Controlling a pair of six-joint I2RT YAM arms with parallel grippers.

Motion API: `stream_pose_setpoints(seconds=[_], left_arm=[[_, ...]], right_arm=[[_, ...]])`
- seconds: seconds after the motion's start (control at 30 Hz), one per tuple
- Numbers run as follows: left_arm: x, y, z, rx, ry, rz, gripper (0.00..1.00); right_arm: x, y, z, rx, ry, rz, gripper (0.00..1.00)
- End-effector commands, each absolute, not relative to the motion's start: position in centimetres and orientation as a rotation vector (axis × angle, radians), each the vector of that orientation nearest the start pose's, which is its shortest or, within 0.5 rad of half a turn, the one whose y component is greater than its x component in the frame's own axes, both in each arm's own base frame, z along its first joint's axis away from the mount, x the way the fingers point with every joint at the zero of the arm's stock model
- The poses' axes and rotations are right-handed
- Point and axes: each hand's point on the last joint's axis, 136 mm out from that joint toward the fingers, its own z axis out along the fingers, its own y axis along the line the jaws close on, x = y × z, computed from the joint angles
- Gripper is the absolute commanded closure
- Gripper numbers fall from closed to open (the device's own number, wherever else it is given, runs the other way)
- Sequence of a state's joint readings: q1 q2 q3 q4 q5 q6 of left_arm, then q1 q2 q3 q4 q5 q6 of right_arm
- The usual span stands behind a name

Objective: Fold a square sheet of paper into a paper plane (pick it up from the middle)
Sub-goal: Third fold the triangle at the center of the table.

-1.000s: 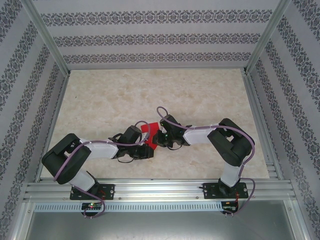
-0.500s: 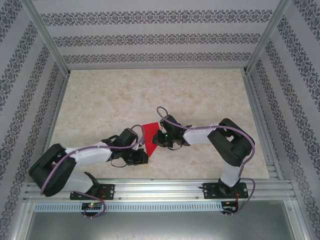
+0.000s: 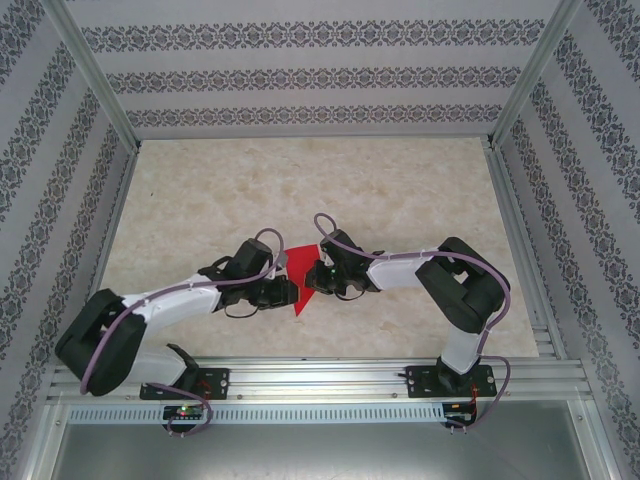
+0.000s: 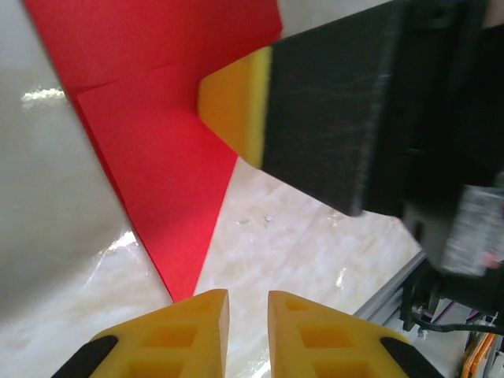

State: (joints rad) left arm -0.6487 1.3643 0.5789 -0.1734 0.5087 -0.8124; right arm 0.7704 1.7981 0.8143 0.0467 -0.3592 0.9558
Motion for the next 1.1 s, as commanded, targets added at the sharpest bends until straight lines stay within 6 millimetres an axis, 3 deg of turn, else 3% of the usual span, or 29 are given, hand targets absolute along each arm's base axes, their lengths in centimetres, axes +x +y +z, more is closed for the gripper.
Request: stream_pose_setpoints(seconds=[0.0,0.17,0.4,0.63,0.8,1.07], left_arm=[[21.2,-27.2,6.8,0.046,2.732,-1.233,0.8],[21.0,-27.3,4.3,0.047,2.795,-1.215,0.81],[19.7,-26.3,0.4,0.029,2.944,-1.113,0.88],[18.6,-24.7,-1.0,0.048,3.019,-0.987,0.89],[18.6,-24.5,-1.4,0.057,3.04,-0.946,0.89],[18.2,-24.0,-2.4,0.071,3.09,-0.859,0.91]], right_arm=[[22.8,28.2,-3.1,0.209,2.96,0.764,0.89],[23.2,28.7,-2.1,0.201,2.936,0.8,0.89],[24.2,30.0,1.7,0.15,2.845,0.901,0.86],[23.8,31.2,4.1,0.089,2.786,0.984,0.85],[23.3,32.0,3.6,0.046,2.8,1.008,0.89],[23.0,29.9,-1.2,0.122,2.889,0.843,0.91]])
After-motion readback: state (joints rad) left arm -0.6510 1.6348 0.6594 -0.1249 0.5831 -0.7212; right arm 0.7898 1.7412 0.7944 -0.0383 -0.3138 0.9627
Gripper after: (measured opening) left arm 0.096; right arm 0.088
